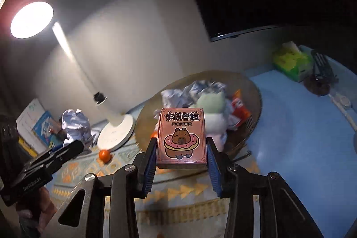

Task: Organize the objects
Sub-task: 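Carry the card box and paper ball to the bowl with both grippers and release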

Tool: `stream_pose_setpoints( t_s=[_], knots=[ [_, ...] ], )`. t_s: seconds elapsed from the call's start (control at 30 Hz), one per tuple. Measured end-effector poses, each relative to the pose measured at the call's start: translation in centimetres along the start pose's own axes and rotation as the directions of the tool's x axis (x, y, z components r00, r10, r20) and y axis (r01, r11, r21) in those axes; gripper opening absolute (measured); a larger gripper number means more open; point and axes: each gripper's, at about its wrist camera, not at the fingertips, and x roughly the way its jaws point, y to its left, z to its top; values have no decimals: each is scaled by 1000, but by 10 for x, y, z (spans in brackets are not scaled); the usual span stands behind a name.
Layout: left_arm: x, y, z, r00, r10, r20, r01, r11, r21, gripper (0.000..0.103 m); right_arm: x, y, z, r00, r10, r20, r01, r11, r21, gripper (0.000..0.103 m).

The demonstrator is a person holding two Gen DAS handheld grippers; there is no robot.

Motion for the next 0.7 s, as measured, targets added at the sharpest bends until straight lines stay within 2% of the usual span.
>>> stream_pose_setpoints(
  t_s=[0.13, 0.27, 0.3, 0.37, 0.4, 0.5, 0.57, 0.63, 0.7],
  knots=[
    [52, -5, 15, 998, -41, -38, 39, 999, -34, 43, 12, -39, 26, 997, -59, 54, 51, 989, 138, 40],
    [88, -13, 19, 997, -42, -72, 40, 999, -22, 43, 32, -56, 36, 993, -103, 53, 92, 979, 184, 40],
    [95, -15, 19, 996, -38, -78, 36, 999, -21, 44, 37, -58, 37, 993, -107, 50, 96, 977, 190, 40],
    [104, -14, 18, 997, -23, -77, 20, 999, -41, 55, 48, -59, 40, 993, -109, 34, 101, 977, 190, 41],
    [106, -13, 17, 997, -13, -79, 9, 999, -54, 59, 57, -59, 41, 994, -107, 17, 102, 978, 184, 41],
    [105, -9, 11, 993, -41, -111, 33, 997, -67, 59, 73, -60, 40, 988, -141, -70, 151, 973, 173, 45],
    [96, -3, 7, 991, -63, -118, 54, 995, -79, 59, 70, -62, 36, 990, -126, -60, 134, 975, 176, 45],
    [81, 1, 3, 993, -54, -104, 46, 996, -83, 61, 59, -61, 31, 994, -103, -29, 106, 978, 177, 46],
    [60, 6, -1, 996, -37, -82, 31, 996, -80, 67, 48, -53, 28, 994, -103, -17, 105, 981, 164, 51]
  ],
)
